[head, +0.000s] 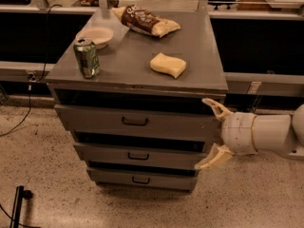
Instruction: Open middle drawer
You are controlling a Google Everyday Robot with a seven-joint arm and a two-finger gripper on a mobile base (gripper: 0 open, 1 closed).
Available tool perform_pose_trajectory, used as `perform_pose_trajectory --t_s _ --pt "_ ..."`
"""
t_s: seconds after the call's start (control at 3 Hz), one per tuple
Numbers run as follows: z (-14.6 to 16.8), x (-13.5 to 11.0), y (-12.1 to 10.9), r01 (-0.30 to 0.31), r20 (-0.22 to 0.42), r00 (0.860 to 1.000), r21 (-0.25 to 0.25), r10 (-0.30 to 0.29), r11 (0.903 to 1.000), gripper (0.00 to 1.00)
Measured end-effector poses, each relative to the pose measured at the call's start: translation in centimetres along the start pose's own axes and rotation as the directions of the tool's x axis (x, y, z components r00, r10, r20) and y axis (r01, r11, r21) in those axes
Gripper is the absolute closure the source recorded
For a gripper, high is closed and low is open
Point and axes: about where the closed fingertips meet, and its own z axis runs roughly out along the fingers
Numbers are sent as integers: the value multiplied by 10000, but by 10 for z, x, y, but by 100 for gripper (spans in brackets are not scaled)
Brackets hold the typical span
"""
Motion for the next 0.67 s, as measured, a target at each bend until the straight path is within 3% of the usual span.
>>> perform_pose_trajectory --t_s 0.33,0.67 --pt "-2 -1 -1 38 -42 10000 10 -38 10000 0" --pt "33 22 32 -124 -221 9997 -824 107 9965 0"
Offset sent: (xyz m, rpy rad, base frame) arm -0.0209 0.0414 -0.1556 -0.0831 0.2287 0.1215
